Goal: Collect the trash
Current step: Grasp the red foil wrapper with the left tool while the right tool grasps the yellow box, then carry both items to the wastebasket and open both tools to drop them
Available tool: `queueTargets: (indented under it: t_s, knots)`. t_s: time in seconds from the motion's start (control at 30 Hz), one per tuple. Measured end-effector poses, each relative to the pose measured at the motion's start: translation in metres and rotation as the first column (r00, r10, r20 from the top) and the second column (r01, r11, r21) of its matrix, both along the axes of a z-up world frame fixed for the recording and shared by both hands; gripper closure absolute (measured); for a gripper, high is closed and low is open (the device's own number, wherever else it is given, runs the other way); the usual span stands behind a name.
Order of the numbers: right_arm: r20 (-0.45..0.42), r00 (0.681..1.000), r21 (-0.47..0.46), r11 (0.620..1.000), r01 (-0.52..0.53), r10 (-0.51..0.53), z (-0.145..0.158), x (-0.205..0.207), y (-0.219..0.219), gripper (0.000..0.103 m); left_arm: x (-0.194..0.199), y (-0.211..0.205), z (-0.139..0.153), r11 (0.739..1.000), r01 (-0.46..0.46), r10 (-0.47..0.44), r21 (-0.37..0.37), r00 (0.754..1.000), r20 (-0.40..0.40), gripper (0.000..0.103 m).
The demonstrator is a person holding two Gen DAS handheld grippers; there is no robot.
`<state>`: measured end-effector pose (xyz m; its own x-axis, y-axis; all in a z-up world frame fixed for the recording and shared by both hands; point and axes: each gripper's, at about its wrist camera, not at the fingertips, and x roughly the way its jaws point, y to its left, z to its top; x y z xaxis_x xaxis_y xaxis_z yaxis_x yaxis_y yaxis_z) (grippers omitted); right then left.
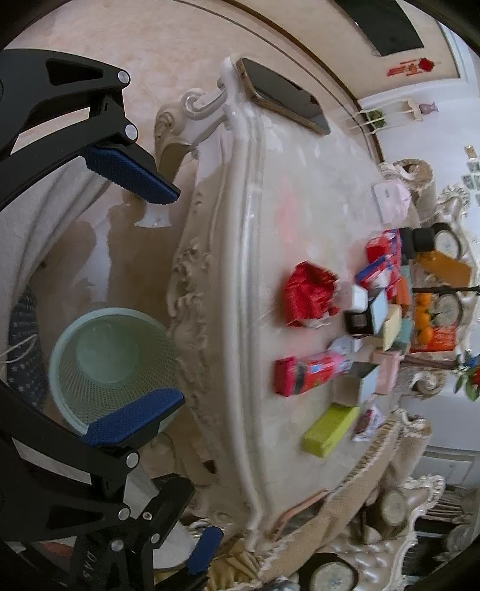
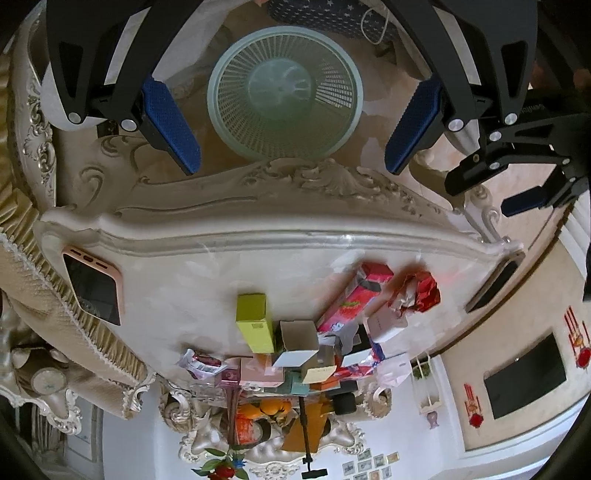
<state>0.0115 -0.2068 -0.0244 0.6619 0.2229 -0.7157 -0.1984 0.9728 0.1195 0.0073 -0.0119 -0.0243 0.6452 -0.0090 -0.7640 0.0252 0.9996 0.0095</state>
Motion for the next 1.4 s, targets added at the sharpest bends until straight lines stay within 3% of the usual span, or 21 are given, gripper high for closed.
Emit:
queueTargets:
  t_s: [0.1, 0.17, 0.3, 0.43, 0.6, 0.77, 0.8, 0.87, 0.93, 0.97, 1.1, 1.3, 1.4]
  knots:
    - [0.066, 0.998, 0.020, 1.000, -0.008, 0.007, 0.019, 0.020, -0.009, 0.007, 0.011, 0.012, 0.013, 1.000, -0.006, 0.009, -0.020, 0.992, 0.129, 0.006]
    - [0.113, 0.994, 0.007, 1.000, -0.006, 0.005, 0.027, 0.039, -0.015, 0.007, 0.033, 0.020, 0.016, 0.999, -0.023, 0.028, -0.031, 0.986, 0.167, 0.006]
    - [0.124, 0.992, 0.012, 1.000, -0.017, 0.016, 0.031, 0.084, -0.023, 0.007, 0.077, 0.018, 0.010, 1.000, -0.026, 0.026, -0.005, 0.987, 0.157, 0.006]
    - [0.062, 0.997, -0.033, 0.998, -0.045, 0.047, 0.022, 0.128, -0.022, 0.008, 0.095, 0.009, 0.003, 1.000, -0.018, 0.020, -0.015, 0.989, 0.143, 0.006]
    - [0.018, 0.997, -0.100, 0.992, -0.077, 0.079, 0.012, 0.150, -0.012, 0.008, 0.110, 0.006, -0.008, 0.999, -0.027, 0.024, 0.029, 0.992, 0.121, 0.006]
    - [-0.012, 0.997, -0.120, 0.990, -0.074, 0.073, -0.001, 0.162, -0.008, 0.010, 0.118, 0.008, -0.011, 1.000, -0.014, 0.012, 0.022, 0.993, 0.114, 0.008]
    - [-0.017, 0.997, -0.116, 0.991, -0.073, 0.072, -0.002, 0.164, -0.009, 0.019, 0.120, 0.009, -0.013, 1.000, -0.006, 0.004, 0.017, 0.995, 0.102, 0.013]
    - [-0.012, 0.997, -0.110, 0.991, -0.073, 0.072, -0.003, 0.162, -0.009, 0.030, 0.116, 0.008, -0.013, 1.000, 0.007, -0.011, 0.030, 0.994, 0.112, 0.036]
    - [-0.007, 0.997, -0.110, 0.991, -0.081, 0.081, 0.001, 0.160, -0.008, 0.051, 0.115, 0.005, -0.011, 0.999, 0.028, -0.033, 0.042, 0.993, 0.117, 0.053]
    - [-0.008, 0.997, -0.110, 0.991, -0.082, 0.081, 0.002, 0.159, -0.008, 0.073, 0.116, 0.005, -0.010, 0.998, 0.030, -0.035, 0.047, 0.992, 0.119, 0.056]
    - [-0.010, 0.997, -0.102, 0.992, -0.080, 0.079, 0.005, 0.154, -0.013, 0.076, 0.104, 0.009, -0.005, 0.999, 0.051, -0.051, 0.002, 0.991, 0.123, 0.059]
    - [-0.023, 0.997, 0.006, 0.998, -0.068, 0.068, 0.013, 0.138, -0.035, 0.076, 0.087, 0.031, -0.001, 0.992, 0.057, -0.046, -0.110, 0.994, 0.099, 0.059]
    - [0.007, 0.997, 0.048, 0.996, -0.077, 0.076, 0.027, 0.118, -0.044, 0.076, 0.064, 0.043, 0.017, 0.985, 0.067, -0.046, -0.160, 0.990, 0.136, 0.059]
